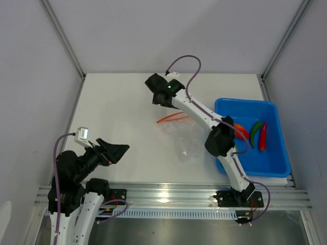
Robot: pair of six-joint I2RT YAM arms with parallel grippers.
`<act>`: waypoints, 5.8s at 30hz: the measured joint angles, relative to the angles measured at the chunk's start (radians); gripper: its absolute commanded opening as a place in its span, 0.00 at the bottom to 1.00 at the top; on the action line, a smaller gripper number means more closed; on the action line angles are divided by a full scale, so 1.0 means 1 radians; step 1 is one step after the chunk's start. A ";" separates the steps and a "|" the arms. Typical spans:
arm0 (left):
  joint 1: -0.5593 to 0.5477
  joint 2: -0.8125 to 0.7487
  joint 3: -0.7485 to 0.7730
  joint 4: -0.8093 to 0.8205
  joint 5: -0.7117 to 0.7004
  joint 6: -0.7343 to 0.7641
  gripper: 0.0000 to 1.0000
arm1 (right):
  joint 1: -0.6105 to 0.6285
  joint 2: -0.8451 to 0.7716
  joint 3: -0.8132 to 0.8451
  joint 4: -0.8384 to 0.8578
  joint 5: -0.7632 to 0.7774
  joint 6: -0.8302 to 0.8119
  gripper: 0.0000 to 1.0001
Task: Place the food in the zip-top bag and seal the zipper
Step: Pick up the zipper food storage bag at the center of the board.
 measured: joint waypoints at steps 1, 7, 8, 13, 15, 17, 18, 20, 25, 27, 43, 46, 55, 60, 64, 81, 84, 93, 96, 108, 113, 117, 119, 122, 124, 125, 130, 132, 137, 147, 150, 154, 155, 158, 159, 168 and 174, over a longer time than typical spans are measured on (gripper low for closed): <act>0.000 -0.003 0.000 -0.002 0.000 0.000 0.91 | -0.005 0.071 0.089 -0.042 0.014 0.024 0.91; 0.000 -0.008 -0.001 -0.014 -0.008 0.013 0.91 | -0.036 0.232 0.179 -0.158 0.047 0.107 0.96; 0.000 -0.008 -0.001 -0.014 -0.008 0.015 0.91 | -0.041 0.232 0.159 -0.174 0.049 0.109 0.96; 0.000 -0.008 -0.007 -0.013 -0.007 0.018 0.91 | -0.058 0.232 0.143 -0.218 0.082 0.112 0.95; 0.000 -0.008 -0.010 -0.013 -0.007 0.021 0.91 | -0.055 0.232 0.140 -0.221 0.092 0.111 0.94; 0.000 -0.008 -0.017 -0.013 -0.007 0.026 0.91 | -0.050 0.232 0.132 -0.222 0.097 0.106 0.93; 0.000 -0.008 -0.021 -0.013 -0.007 0.026 0.91 | -0.048 0.232 0.127 -0.222 0.097 0.103 0.93; 0.000 -0.008 -0.029 -0.013 -0.007 0.027 0.91 | -0.046 0.235 0.119 -0.224 0.097 0.098 0.93; 0.000 -0.007 -0.037 -0.013 -0.007 0.034 0.91 | -0.044 0.256 0.110 -0.225 0.097 0.080 0.93; 0.000 -0.007 -0.037 -0.013 -0.007 0.034 0.91 | -0.045 0.267 0.108 -0.224 0.097 0.077 0.93; 0.000 -0.007 -0.056 -0.013 -0.007 0.042 0.91 | -0.026 0.232 -0.154 -0.195 0.130 0.062 0.53; 0.000 -0.002 -0.068 -0.012 -0.007 0.047 0.91 | -0.008 0.179 -0.260 -0.179 0.138 0.060 0.24; 0.000 0.037 -0.085 -0.002 -0.005 0.069 0.90 | 0.051 0.001 -0.487 -0.111 0.160 0.066 0.07; 0.000 0.051 -0.085 0.003 0.002 0.071 0.90 | 0.058 -0.127 -0.632 0.015 0.097 0.014 0.21; 0.000 0.051 -0.085 0.006 0.008 0.071 0.90 | 0.057 -0.242 -0.756 0.156 -0.006 -0.077 0.44; 0.000 0.051 -0.085 0.032 0.047 0.067 0.90 | 0.202 -0.514 -0.936 0.291 -0.238 -0.219 0.94; 0.000 0.051 -0.079 0.031 0.047 0.067 0.90 | 0.225 -0.509 -0.958 0.305 -0.256 -0.251 0.92; 0.000 0.042 -0.052 0.024 0.033 0.053 0.89 | 0.354 -0.396 -0.931 0.311 -0.138 -0.297 0.78; 0.000 0.042 -0.052 0.011 0.014 0.035 0.87 | 0.369 -0.393 -0.935 0.312 -0.088 -0.297 0.75; 0.000 0.109 -0.050 -0.063 -0.061 -0.055 0.90 | 0.391 -0.393 -1.026 0.340 0.018 -0.298 0.31; 0.000 0.151 -0.050 -0.064 -0.040 -0.074 0.93 | 0.395 -0.399 -1.071 0.372 0.019 -0.304 0.00; 0.000 0.183 -0.057 -0.042 0.001 -0.081 0.93 | 0.395 -0.437 -1.100 0.413 0.018 -0.312 0.00; 0.000 0.212 -0.063 -0.029 0.021 -0.081 0.92 | 0.397 -0.481 -1.121 0.445 0.014 -0.331 0.00; 0.000 0.256 -0.070 -0.013 0.048 -0.077 0.82 | 0.406 -0.589 -1.175 0.523 -0.029 -0.380 0.00; 0.000 0.272 -0.080 0.011 0.081 -0.074 0.80 | 0.415 -0.680 -1.219 0.587 -0.073 -0.423 0.00; 0.000 0.281 -0.089 0.027 0.102 -0.075 0.80 | 0.420 -0.737 -1.246 0.620 -0.099 -0.444 0.00; 0.000 0.308 -0.139 0.084 0.181 -0.093 0.84 | 0.431 -0.965 -1.345 0.772 -0.267 -0.551 0.00; 0.000 0.310 -0.159 0.103 0.203 -0.109 0.85 | 0.432 -1.016 -1.376 0.816 -0.341 -0.583 0.00; 0.000 0.339 -0.231 0.195 0.270 -0.167 0.84 | 0.441 -1.105 -1.450 0.870 -0.470 -0.631 0.00; 0.000 0.505 -0.354 0.359 0.390 -0.284 0.79 | 0.457 -1.160 -1.464 0.914 -0.584 -0.655 0.00; 0.000 0.522 -0.352 0.395 0.399 -0.301 0.79 | 0.462 -1.160 -1.463 0.918 -0.600 -0.661 0.00; 0.000 0.547 -0.352 0.423 0.409 -0.319 0.79 | 0.466 -1.156 -1.463 0.919 -0.614 -0.668 0.00; 0.000 0.550 -0.352 0.430 0.410 -0.326 0.79 | 0.467 -1.155 -1.463 0.919 -0.615 -0.670 0.00; 0.000 0.560 -0.351 0.448 0.413 -0.336 0.78 | 0.469 -1.151 -1.463 0.919 -0.621 -0.674 0.00; 0.000 0.564 -0.351 0.457 0.414 -0.339 0.77 | 0.471 -1.149 -1.463 0.919 -0.621 -0.676 0.00; -0.043 0.616 -0.351 0.510 0.419 -0.362 0.67 | 0.488 -1.119 -1.455 0.919 -0.621 -0.690 0.00; -0.097 0.634 -0.351 0.545 0.419 -0.378 0.59 | 0.490 -1.110 -1.451 0.919 -0.621 -0.697 0.00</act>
